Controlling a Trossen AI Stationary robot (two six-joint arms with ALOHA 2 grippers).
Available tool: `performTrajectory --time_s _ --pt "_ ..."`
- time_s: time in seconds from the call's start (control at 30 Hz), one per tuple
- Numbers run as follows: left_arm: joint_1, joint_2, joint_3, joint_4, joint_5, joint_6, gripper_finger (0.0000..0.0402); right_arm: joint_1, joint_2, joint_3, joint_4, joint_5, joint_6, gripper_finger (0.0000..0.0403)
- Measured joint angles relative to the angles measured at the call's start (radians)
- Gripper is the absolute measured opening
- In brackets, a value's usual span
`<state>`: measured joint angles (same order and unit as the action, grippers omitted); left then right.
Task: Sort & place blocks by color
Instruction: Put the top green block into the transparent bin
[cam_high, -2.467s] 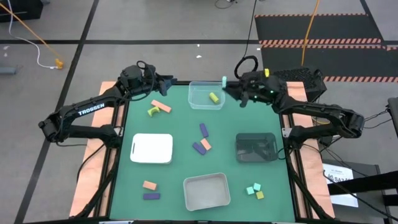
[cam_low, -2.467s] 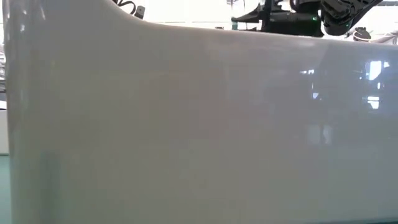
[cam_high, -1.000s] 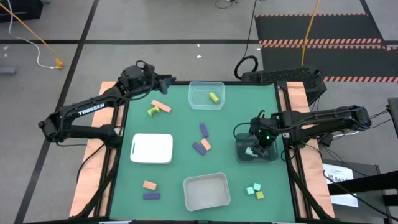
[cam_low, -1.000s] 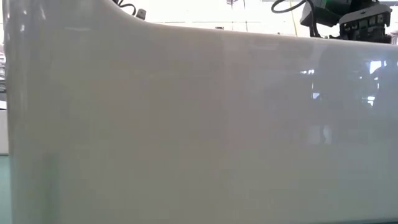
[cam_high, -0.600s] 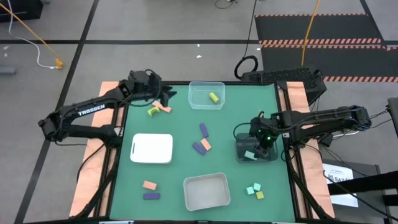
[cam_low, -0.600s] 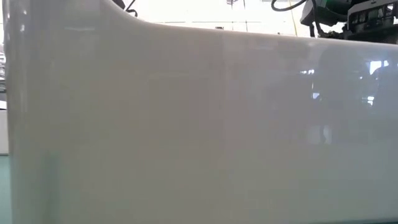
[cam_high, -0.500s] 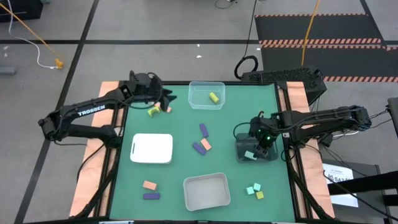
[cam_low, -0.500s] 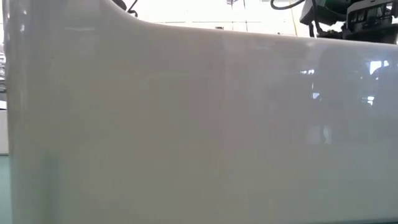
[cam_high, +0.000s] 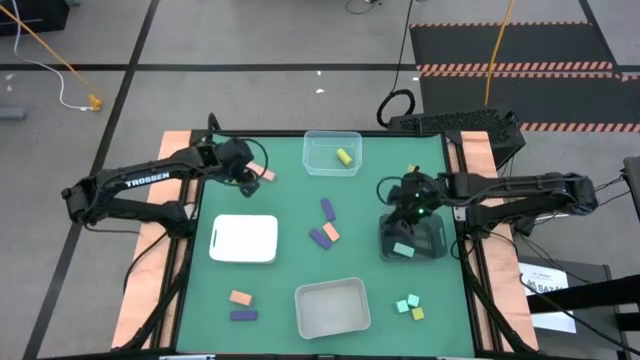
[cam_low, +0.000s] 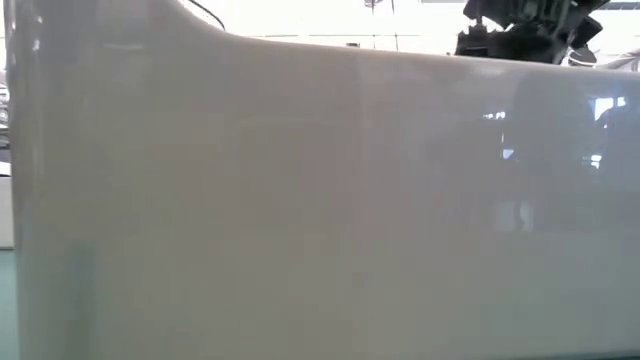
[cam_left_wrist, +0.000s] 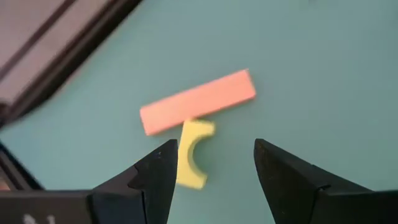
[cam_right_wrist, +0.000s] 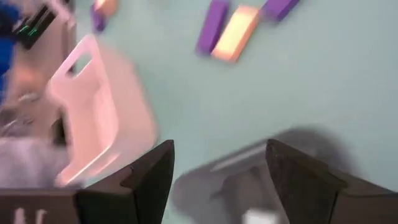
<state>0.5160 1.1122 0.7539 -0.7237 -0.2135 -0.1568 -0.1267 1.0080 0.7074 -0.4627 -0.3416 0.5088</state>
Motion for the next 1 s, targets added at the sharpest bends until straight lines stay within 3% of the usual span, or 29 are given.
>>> performTrajectory --time_s 0.17,0.7,1.0 --pt "0.036 0.0 -0.086 0.07 -0.002 -0.033 0.0214 -0.08 0.0 0.0 0.054 0.079 -0.037 0.0242" --pt "0.165 0.0 -0.34 0.398 0.03 -0.051 0.0214 -0.259 0.0 0.0 0.219 0.076 -0.08 0.0242" --pt "0.184 0.0 -0.418 0.429 0.031 -0.044 0.0213 -0.295 0.0 0.0 0.28 0.076 -0.08 0.0242"
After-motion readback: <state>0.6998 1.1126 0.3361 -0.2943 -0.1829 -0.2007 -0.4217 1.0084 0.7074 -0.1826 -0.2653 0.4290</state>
